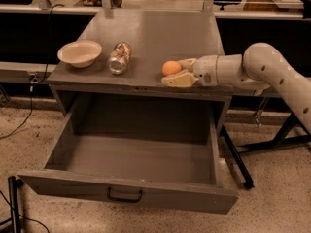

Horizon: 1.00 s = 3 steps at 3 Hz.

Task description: Place orange into top drawer

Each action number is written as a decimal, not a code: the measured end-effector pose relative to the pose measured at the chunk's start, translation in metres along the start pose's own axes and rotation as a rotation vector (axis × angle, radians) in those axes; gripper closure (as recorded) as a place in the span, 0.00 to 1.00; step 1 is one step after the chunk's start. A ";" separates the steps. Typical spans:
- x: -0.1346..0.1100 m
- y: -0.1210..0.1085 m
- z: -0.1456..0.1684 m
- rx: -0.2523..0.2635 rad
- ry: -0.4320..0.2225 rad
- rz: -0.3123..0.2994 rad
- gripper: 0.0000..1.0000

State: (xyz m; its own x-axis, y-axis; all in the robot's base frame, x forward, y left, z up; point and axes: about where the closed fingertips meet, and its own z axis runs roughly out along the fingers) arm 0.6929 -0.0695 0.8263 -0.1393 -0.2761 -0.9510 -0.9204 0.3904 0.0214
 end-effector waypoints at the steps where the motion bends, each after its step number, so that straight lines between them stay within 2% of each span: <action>1: -0.006 0.005 0.003 -0.017 -0.027 -0.012 0.63; 2: -0.013 0.013 0.007 -0.041 -0.036 -0.044 0.87; 3: -0.028 0.032 0.011 -0.077 -0.025 -0.140 1.00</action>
Offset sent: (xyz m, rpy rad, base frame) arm -0.0127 0.0182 0.0193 0.0195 -0.0746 0.0816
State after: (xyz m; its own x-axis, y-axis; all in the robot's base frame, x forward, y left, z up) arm 0.6717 -0.0396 0.8497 0.0009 -0.3014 -0.9535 -0.9556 0.2808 -0.0897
